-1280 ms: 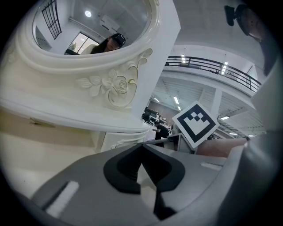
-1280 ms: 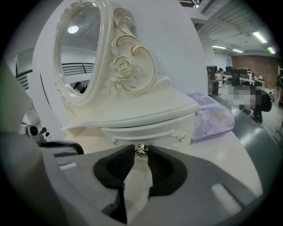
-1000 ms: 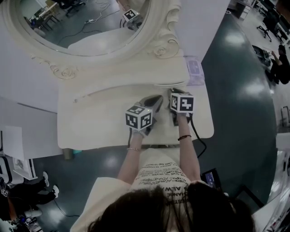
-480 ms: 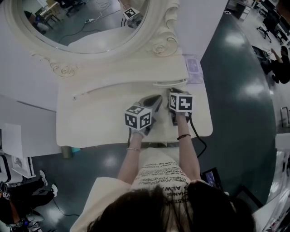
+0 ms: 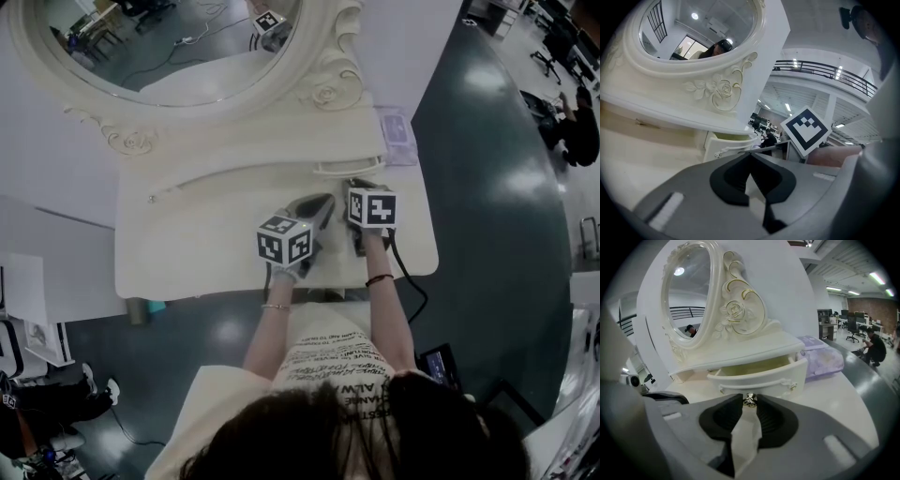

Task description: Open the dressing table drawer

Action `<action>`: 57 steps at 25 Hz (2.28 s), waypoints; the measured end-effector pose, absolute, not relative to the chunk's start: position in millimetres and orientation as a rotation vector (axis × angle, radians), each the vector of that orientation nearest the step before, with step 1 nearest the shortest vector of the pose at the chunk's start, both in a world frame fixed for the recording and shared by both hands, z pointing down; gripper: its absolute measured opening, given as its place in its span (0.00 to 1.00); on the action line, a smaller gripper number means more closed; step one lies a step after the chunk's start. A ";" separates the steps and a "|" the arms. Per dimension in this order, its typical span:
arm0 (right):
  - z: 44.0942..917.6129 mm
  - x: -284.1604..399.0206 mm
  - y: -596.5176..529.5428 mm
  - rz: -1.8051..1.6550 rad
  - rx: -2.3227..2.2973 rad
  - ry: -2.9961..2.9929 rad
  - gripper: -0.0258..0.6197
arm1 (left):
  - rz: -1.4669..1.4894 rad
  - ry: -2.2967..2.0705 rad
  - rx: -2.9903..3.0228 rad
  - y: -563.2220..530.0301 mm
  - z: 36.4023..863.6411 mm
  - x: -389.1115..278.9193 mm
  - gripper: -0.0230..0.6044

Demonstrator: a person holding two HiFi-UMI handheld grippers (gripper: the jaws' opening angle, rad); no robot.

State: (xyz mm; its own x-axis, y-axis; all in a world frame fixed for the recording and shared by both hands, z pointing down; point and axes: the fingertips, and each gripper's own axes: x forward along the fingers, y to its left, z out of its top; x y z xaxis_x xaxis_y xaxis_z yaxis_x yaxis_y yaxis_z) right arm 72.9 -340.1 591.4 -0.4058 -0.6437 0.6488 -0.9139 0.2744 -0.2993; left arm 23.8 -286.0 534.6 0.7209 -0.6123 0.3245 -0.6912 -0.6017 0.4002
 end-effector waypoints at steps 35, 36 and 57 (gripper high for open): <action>591.0 73.6 -314.0 0.930 1.416 -2.165 0.20 | 0.213 -1.008 2.414 -257.8 536.3 29.4 0.03; 591.0 73.6 -314.0 0.932 1.415 -2.168 0.20 | 0.213 -1.008 2.414 -257.6 536.4 29.5 0.03; 591.3 73.4 -309.8 0.935 1.424 -2.176 0.20 | 0.225 -1.003 2.409 -252.9 540.8 33.4 0.03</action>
